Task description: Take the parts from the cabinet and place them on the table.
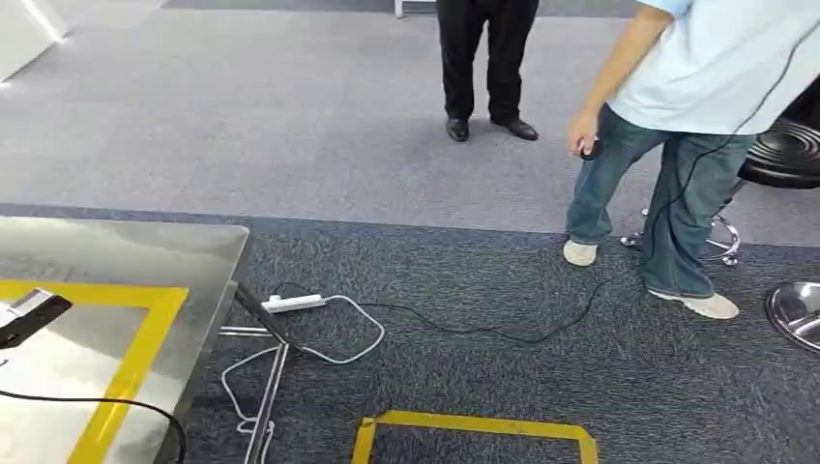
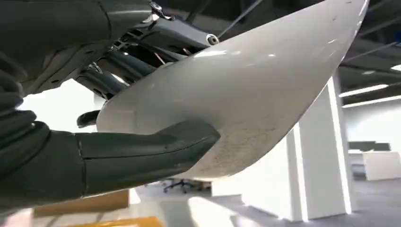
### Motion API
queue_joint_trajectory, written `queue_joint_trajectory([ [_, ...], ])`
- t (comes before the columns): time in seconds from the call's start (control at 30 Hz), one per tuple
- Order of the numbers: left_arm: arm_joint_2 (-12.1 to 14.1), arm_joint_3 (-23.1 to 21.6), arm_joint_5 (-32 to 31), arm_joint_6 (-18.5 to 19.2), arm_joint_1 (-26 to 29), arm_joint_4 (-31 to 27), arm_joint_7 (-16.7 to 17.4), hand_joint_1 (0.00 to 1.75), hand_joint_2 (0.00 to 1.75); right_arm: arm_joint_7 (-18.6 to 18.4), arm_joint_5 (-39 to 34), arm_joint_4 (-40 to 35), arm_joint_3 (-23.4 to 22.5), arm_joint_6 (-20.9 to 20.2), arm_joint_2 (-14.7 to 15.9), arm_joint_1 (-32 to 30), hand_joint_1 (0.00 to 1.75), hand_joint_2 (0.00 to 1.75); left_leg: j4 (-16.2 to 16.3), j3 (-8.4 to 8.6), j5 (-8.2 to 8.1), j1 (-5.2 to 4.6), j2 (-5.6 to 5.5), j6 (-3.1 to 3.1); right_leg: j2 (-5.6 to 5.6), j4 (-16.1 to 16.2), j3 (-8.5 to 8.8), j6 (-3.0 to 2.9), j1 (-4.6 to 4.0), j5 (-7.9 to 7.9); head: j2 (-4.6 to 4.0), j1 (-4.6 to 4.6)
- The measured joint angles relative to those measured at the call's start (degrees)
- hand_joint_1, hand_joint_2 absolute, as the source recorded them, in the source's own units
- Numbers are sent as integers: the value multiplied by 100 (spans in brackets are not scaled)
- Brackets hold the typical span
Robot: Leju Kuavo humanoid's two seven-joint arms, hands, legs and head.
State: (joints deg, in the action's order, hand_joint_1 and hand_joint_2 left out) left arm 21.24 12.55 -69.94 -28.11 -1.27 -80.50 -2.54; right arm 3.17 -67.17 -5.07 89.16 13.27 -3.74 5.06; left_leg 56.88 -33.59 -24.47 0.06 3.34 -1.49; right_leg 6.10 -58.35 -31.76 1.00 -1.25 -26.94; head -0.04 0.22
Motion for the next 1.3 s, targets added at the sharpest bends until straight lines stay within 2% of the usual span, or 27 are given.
queue_joint_trajectory([
  [0.07,13,17,0,2,37,0,7,175,175,0,2,0,2,-2,0,8,0,0,-17,-14,17,5,-156,57,144,2,34,44,6,-30,0,-5],
  [0.13,29,24,0,-4,16,0,7,175,175,7,9,0,2,-2,0,13,0,0,-23,-10,43,56,-259,115,-351,-309,-105,146,42,-252,0,15],
  [0.17,18,22,0,-4,12,0,9,175,175,7,13,0,2,-2,0,11,0,0,-23,-14,52,64,-317,141,-502,-720,-289,160,53,-471,0,24],
  [0.23,13,20,-7,-4,24,0,9,175,175,4,17,0,2,-2,0,-11,0,0,-20,-32,59,68,-462,157,-589,-1704,-773,184,71,-858,0,24],
  [0.27,13,22,-9,-2,31,0,9,175,175,4,24,0,2,-2,0,-18,0,0,-19,-35,62,69,-535,158,-590,-1873,-878,182,77,-861,0,20],
  [0.3,13,22,-7,-2,33,0,9,175,175,4,31,0,2,-2,0,-19,0,0,-18,-34,66,77,-611,154,-591,-1776,-851,180,83,-731,-2,24],
  [0.37,15,31,-7,-2,33,0,9,175,175,4,35,-2,2,-2,0,-12,0,0,-14,-26,76,105,-773,126,-665,-934,-468,185,111,-216,0,24],
  [0.4,18,37,-7,-2,32,0,9,175,175,4,35,-2,2,-2,0,-8,0,0,-13,-25,81,122,-851,97,-837,-401,-212,199,149,20,0,22],
  [0.43,22,44,-7,-4,29,0,13,175,175,4,39,-4,2,-2,-2,-6,0,0,2,-53,88,106,-915,54,-1168,-110,-93,220,200,5,0,35],
  [0.47,31,46,-7,-2,23,0,13,175,175,4,39,-9,2,-2,-4,-4,0,0,31,-106,95,109,-989,23,-1166,-27,2,189,208,-18,0,22],
  [0.57,48,68,-7,-7,71,0,13,175,175,2,33,-9,2,-2,-4,-12,0,0,-59,-158,200,167,-1182,-118,-968,-42,-43,72,155,20,0,30],
  [0.6,53,87,-7,-7,94,0,13,175,175,4,33,-11,2,-2,-9,-3,0,0,-36,-186,178,182,-1157,-128,-871,8,-35,10,194,58,0,30],
  [0.63,57,98,-7,-7,85,0,13,175,175,7,35,-11,2,-2,-9,5,0,0,149,-271,16,123,-791,-128,-811,20,-33,-30,176,72,0,-7],
  [0.67,59,98,-7,-7,47,0,13,175,175,7,35,-13,2,-2,-13,4,0,0,508,-440,-213,107,-590,-131,-738,20,-41,-53,158,76,0,-24],
  [0.73,53,96,-7,-7,40,0,13,175,175,4,35,-13,2,-2,-13,-14,0,0,1385,-824,-608,104,-440,-137,-585,20,-50,-77,126,66,-2,-20],
  [0.77,46,96,-7,-4,61,2,15,175,175,2,35,-13,2,-2,-13,-23,0,0,1676,-948,-685,104,-422,-136,-505,19,-56,-83,119,63,0,-24],
  [0.8,44,96,-9,-2,80,4,15,175,175,-4,37,-13,2,-2,-13,-24,0,0,1672,-925,-615,104,-413,-134,-423,19,-58,-84,117,62,0,-22],
  [0.87,48,101,-17,-2,80,4,15,175,175,-9,46,-17,2,-2,-13,-8,0,0,1010,-546,-224,101,-361,-121,-275,18,-51,-76,115,56,0,-20],
  [0.9,59,107,-22,-2,74,4,15,175,175,-11,48,-17,2,-2,-15,2,0,0,525,-263,-26,95,-238,-109,-208,17,-39,-60,115,45,0,-26],
  [0.93,66,109,-24,-2,65,4,15,175,175,-13,48,-17,2,-2,-15,8,0,0,143,-25,53,68,88,-92,-158,15,-21,-39,89,33,0,-26],
  [0.97,70,105,-33,-2,12,4,15,175,175,-13,48,-17,2,-2,-15,9,0,0,-17,21,2,31,90,-76,-99,-32,-45,11,40,-8,0,-46],
  [1.07,70,114,-50,-9,61,9,15,175,175,-22,46,-17,2,-2,-15,15,0,0,10,-38,15,18,-123,7,109,25,25,70,42,-8,-2,-13],
  [1.1,77,122,-55,-9,59,11,15,175,175,-24,48,-17,2,-2,-15,22,0,0,-21,-23,46,57,-193,53,130,14,18,110,46,-43,0,-18],
  [1.17,88,122,-79,-5,26,13,15,175,175,-31,48,-20,2,-2,-15,38,0,0,-22,-28,56,89,-301,105,-411,-460,-189,181,87,-351,0,19],
  [1.2,85,111,-87,7,23,15,13,175,175,-37,48,-20,2,-4,-15,36,0,0,-22,-36,62,91,-362,121,-524,-958,-420,196,90,-582,0,24],
  [1.27,81,98,-140,28,27,31,22,175,175,-57,50,-20,2,-4,-15,17,0,0,-19,-49,67,87,-510,128,-583,-1757,-835,209,89,-843,0,26],
  [1.3,83,96,-166,35,34,50,33,175,175,-57,50,-20,2,-4,-15,8,0,0,-18,-47,68,86,-589,126,-589,-1805,-886,200,88,-779,0,28],
])
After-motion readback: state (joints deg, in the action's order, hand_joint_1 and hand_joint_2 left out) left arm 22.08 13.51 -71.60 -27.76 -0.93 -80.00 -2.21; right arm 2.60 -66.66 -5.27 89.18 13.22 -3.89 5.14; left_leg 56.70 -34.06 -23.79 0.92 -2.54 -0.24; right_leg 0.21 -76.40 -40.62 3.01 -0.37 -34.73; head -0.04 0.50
